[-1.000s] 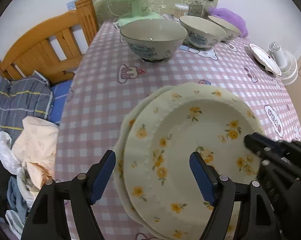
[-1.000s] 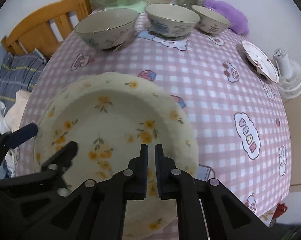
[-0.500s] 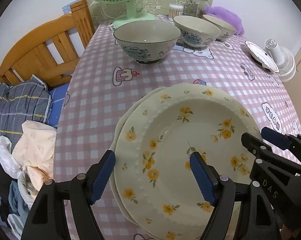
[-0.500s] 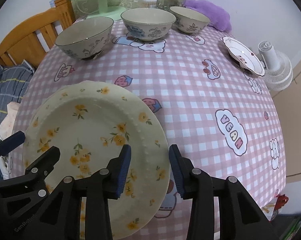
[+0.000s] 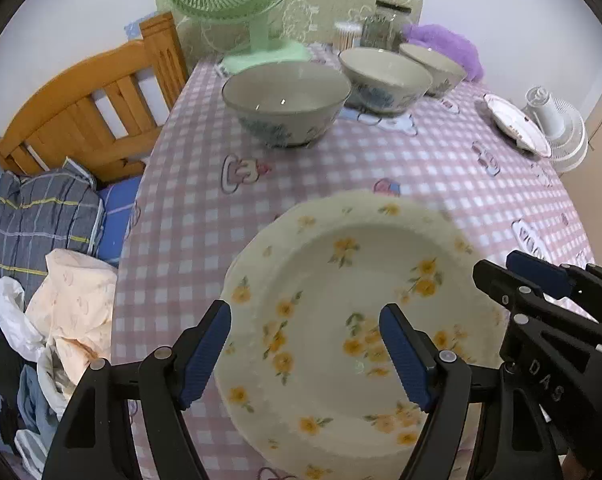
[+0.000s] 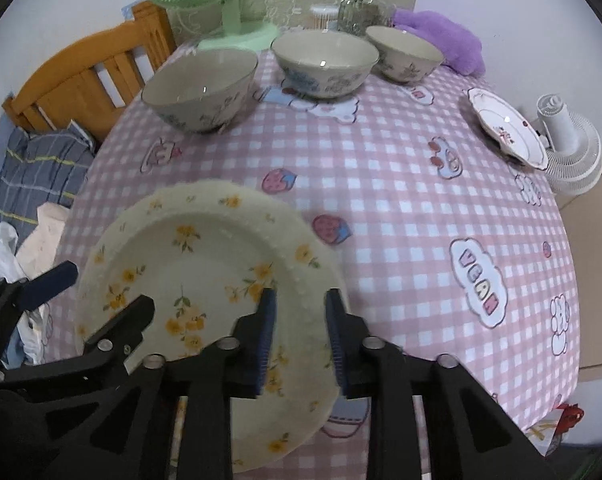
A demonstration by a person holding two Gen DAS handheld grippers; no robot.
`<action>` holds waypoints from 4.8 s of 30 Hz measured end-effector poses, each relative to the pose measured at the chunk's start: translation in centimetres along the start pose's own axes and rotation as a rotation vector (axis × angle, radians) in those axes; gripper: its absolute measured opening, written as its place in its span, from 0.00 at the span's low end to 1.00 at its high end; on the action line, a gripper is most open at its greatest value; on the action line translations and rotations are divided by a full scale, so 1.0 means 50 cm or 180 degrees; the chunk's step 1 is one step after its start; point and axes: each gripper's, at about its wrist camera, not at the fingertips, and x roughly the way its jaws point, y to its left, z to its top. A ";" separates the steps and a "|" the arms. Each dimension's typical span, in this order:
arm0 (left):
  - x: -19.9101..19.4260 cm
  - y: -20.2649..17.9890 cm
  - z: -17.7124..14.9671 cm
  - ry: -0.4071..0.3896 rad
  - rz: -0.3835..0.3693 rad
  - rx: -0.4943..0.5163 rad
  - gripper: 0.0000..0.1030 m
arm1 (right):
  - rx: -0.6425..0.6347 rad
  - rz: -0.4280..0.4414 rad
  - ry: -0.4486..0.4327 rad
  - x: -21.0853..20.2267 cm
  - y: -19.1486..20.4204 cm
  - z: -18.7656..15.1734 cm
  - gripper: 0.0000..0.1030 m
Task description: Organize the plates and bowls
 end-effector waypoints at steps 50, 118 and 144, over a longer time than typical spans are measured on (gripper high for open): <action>0.120 -0.558 0.382 -0.0470 0.0266 -0.0441 0.82 | 0.0045 0.0384 -0.0446 0.074 -0.680 0.338 0.45; 0.195 -0.472 0.205 0.0366 0.0234 -0.0441 0.54 | 0.0123 0.0341 0.0307 0.168 -0.570 0.173 0.49; 0.116 -0.466 0.166 0.0148 0.0475 -0.0604 0.51 | -0.0218 0.0238 0.0124 0.105 -0.540 0.137 0.36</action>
